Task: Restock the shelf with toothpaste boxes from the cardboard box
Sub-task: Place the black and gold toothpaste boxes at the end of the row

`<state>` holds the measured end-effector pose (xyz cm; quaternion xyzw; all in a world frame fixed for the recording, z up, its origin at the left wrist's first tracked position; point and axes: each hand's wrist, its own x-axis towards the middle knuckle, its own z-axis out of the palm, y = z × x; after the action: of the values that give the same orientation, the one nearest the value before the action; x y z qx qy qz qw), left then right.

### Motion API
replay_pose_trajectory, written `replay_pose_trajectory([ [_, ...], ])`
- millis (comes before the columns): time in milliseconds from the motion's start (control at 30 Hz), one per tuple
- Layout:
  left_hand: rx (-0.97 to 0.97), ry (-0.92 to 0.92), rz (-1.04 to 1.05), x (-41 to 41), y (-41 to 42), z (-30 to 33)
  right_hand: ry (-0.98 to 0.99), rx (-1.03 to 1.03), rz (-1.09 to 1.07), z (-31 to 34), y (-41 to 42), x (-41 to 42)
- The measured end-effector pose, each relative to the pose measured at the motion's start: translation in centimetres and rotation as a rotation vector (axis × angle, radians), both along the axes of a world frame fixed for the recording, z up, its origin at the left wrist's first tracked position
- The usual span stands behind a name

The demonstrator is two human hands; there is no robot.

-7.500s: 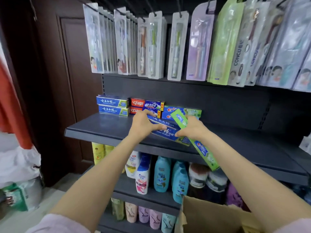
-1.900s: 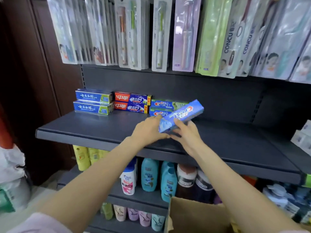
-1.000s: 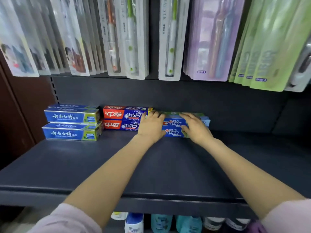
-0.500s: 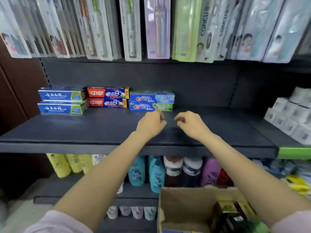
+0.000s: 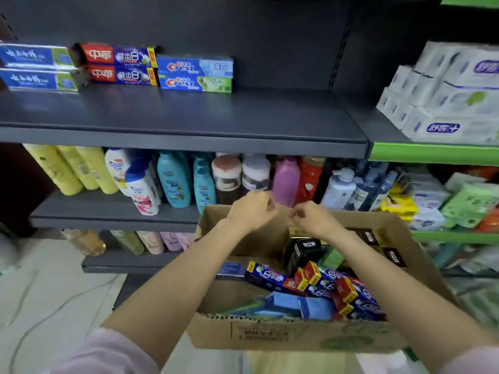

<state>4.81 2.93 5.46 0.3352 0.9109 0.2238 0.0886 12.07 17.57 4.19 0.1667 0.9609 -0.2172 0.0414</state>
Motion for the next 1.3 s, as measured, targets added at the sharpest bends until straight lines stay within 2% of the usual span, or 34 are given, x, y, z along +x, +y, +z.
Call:
replay_pose_trajectory([
  [167,-0.126,-0.147,-0.034,0.3,3.3,-5.2,-0.161,0.032,0.002,-5.8,3.6,1.3],
  [267,-0.200,-0.185,-0.154,0.2,5.5,-8.1,-0.290,0.063,0.062,-8.1,5.0,1.6],
  [333,-0.272,-0.204,-0.241,0.2,6.7,-9.9,-0.274,0.093,0.094,-9.2,5.5,1.6],
  [400,-0.341,-0.145,-0.294,0.2,7.3,-11.3,-0.227,0.151,0.098,-9.8,5.6,1.5],
  [467,-0.399,-0.011,-0.302,0.2,7.4,-12.1,-0.213,0.194,0.102,-10.2,5.7,1.3],
  [567,-0.391,0.097,-0.255,0.7,7.9,-12.9,-0.204,0.197,0.103,-10.4,5.8,0.8],
  [700,-0.299,0.148,-0.143,0.6,9.5,-13.0,-0.171,0.194,0.126,-10.6,6.1,1.1],
  [800,-0.176,-0.087,-0.085,0.1,9.2,-13.2,-0.126,0.023,0.103,-9.8,6.9,1.9],
  [900,0.109,-0.250,0.042,0.1,7.8,-12.5,0.022,-0.186,0.016,-8.0,7.3,2.5],
  [1033,0.448,-0.191,0.175,-0.2,5.6,-8.7,0.269,-0.395,-0.074,-5.2,6.1,2.8],
  [1300,0.807,-0.302,0.266,0.5,2.0,0.1,0.596,-0.556,-0.034,2.8,3.9,2.0],
])
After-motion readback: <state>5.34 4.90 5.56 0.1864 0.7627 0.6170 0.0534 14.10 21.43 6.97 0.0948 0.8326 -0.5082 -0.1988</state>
